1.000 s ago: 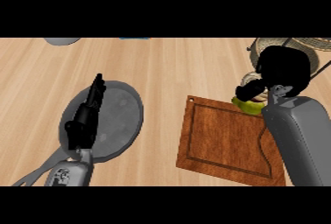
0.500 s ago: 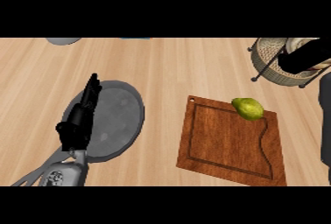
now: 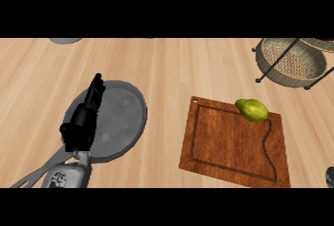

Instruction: Pick the cupcake from the cutting board and place it in the tiered basket

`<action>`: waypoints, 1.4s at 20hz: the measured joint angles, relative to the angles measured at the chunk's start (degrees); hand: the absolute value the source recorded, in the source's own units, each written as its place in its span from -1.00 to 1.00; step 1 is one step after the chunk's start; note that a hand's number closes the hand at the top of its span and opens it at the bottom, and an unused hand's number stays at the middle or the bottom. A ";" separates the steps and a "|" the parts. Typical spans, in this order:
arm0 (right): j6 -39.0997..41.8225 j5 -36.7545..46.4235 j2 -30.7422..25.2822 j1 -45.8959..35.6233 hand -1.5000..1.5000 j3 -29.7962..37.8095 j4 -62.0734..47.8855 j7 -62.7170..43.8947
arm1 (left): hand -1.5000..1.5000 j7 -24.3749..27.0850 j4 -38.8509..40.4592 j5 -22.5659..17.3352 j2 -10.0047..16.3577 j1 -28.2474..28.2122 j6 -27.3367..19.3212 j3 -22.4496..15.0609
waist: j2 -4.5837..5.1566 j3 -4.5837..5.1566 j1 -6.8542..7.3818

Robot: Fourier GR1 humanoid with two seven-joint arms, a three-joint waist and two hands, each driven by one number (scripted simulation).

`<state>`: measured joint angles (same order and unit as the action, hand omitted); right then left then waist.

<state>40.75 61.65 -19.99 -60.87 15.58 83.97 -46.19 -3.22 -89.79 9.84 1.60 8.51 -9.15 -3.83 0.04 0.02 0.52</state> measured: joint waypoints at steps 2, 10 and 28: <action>-2.54 0.28 -1.32 -0.09 1.00 0.31 -3.28 1.50 | 0.00 0.85 1.03 -0.06 -0.06 -0.04 0.11 0.15 | 0.05 0.01 0.02; -13.44 3.53 -8.24 -3.79 1.00 0.05 -20.71 8.65 | 0.00 0.37 0.99 0.01 -0.19 1.06 0.41 0.14 | 0.28 0.00 0.46; -33.08 -1.79 -12.79 -5.44 -1.00 10.21 -44.85 17.15 | 0.00 1.30 0.45 0.43 -1.00 -0.46 0.07 -0.75 | 0.29 -0.04 0.62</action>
<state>7.67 59.86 -32.78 -66.31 25.80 39.12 -29.04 -1.92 -89.34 10.27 0.60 8.05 -9.08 -4.58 0.33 -0.02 1.14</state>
